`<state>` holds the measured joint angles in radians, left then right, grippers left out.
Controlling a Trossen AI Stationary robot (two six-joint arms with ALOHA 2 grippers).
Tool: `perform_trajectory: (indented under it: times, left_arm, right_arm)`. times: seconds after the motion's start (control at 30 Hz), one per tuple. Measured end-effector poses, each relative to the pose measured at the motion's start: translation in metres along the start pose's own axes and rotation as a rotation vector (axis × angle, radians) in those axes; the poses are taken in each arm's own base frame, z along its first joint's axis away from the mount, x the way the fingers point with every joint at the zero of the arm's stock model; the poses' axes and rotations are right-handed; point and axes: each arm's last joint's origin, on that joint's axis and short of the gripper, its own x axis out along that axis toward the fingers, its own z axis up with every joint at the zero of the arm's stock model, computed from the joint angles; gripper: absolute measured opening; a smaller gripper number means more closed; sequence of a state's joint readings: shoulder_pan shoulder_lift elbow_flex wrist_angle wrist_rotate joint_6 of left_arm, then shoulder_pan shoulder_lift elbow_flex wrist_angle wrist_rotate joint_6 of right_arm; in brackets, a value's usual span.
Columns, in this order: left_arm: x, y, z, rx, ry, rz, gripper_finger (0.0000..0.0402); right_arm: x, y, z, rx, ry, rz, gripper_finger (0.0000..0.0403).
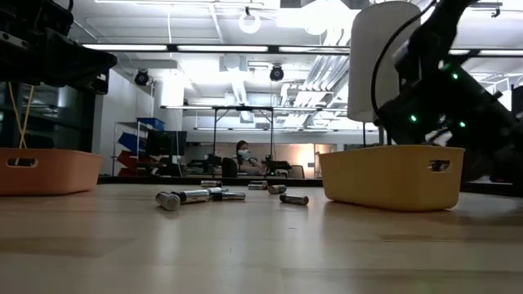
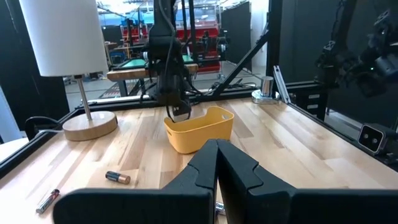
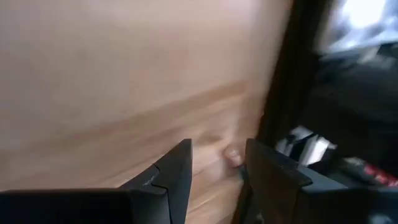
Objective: Sort batteries
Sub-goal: Put the black battery into the yellow bin
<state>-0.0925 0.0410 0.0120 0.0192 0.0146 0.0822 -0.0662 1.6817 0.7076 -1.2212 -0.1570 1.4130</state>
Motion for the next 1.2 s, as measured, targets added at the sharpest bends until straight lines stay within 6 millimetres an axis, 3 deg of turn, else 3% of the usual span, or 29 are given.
perform_trajectory:
  times: [0.4, 0.53, 0.73, 0.93, 1.2]
  left_arm:
    - [0.0, 0.0, 0.0, 0.0, 0.0, 0.0, 0.0]
    - [0.0, 0.0, 0.0, 0.0, 0.0, 0.0, 0.0]
    - [0.0, 0.0, 0.0, 0.0, 0.0, 0.0, 0.0]
    - [0.0, 0.0, 0.0, 0.0, 0.0, 0.001, 0.0]
    - [0.0, 0.0, 0.0, 0.0, 0.0, 0.002, 0.0]
  right_arm:
    - [0.002, 0.001, -0.006, 0.139, -0.08, -0.021, 0.0144]
    - [0.003, 0.002, -0.013, 0.31, -0.12, -0.015, 0.0144]
    - [0.011, -0.003, -0.044, 0.743, -0.188, -0.036, 0.0144]
    - [0.013, -0.011, -0.048, 0.764, -0.237, -0.108, 0.0144]
    - [0.035, -0.006, -0.043, 0.762, -0.183, -0.016, 0.0144]
